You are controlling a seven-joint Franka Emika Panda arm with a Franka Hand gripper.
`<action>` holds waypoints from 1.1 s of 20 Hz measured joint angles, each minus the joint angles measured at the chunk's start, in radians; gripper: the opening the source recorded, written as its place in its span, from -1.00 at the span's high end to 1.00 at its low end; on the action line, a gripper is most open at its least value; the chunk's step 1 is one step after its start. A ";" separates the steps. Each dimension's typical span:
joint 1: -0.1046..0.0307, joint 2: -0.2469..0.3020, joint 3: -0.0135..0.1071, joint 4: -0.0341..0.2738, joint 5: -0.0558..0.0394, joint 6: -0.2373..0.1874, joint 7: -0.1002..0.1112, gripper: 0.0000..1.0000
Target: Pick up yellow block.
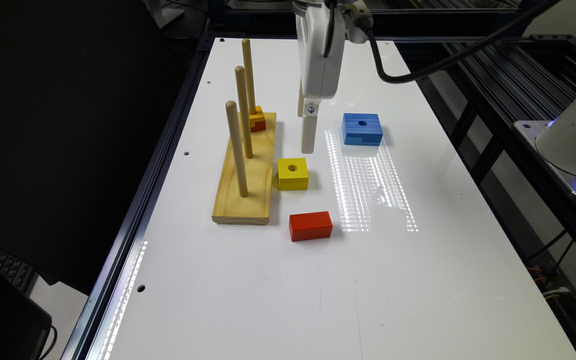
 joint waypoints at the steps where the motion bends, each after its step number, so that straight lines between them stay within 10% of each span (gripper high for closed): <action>1: 0.000 0.001 0.000 0.000 0.0000 0.000 0.000 -1.00; 22: -0.004 0.122 -0.001 0.001 -0.0019 0.092 0.000 -1.00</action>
